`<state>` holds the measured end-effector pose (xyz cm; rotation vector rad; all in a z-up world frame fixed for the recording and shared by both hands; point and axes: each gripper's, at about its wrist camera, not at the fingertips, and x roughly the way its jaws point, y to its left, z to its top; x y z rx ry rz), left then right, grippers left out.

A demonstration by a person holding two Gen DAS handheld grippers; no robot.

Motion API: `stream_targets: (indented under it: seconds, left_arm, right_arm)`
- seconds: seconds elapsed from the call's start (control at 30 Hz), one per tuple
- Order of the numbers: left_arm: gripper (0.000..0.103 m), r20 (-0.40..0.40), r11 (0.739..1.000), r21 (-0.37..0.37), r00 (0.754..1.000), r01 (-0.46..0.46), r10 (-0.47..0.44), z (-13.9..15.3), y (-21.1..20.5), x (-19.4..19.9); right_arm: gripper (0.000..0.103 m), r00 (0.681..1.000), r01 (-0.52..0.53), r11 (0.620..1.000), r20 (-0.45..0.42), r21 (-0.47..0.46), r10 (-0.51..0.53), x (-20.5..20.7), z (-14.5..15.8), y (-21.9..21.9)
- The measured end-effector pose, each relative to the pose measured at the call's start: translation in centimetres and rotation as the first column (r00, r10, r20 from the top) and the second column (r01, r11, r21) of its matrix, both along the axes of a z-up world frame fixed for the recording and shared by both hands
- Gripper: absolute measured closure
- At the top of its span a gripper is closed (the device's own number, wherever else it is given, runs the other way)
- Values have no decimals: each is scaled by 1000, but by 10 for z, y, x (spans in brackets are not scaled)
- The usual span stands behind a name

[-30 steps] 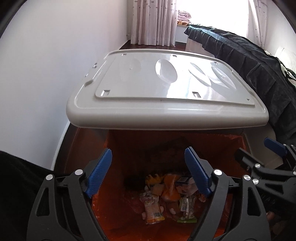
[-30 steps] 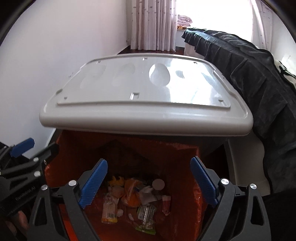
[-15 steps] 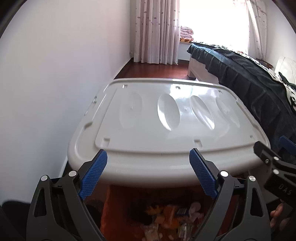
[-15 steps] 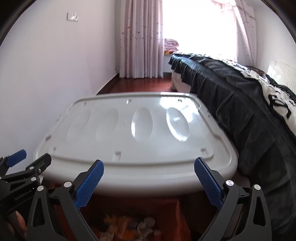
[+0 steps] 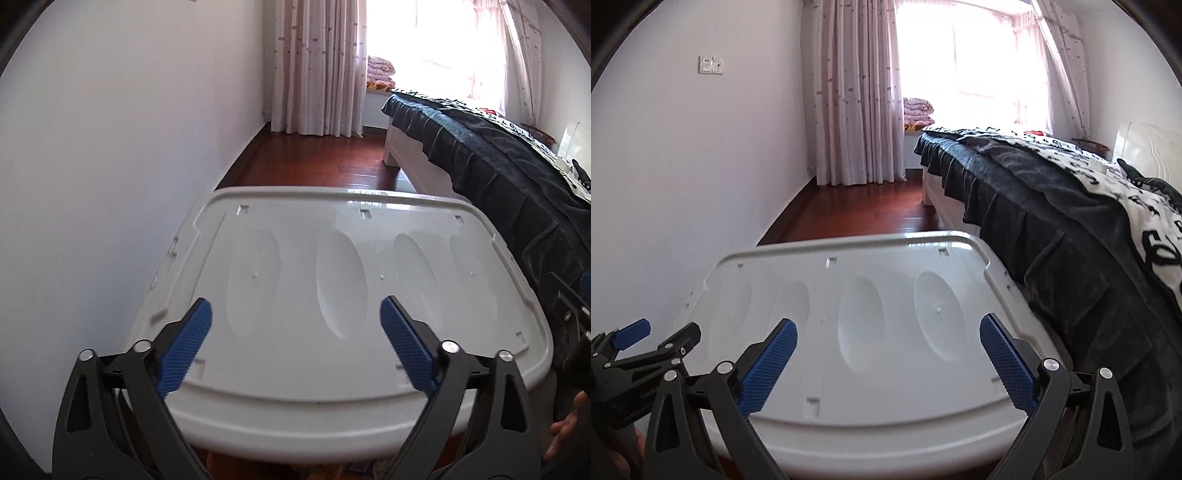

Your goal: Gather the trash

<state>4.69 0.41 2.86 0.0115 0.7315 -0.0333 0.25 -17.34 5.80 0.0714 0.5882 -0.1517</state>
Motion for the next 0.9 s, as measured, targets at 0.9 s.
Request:
stream_targets:
  seconds: [0.9]
  left_arm:
    - [11,34,1000,18,999,18,-19,-4,-10,21]
  right_arm:
    - [5,999,-29,997,-22,-65,27,19,-22,13]
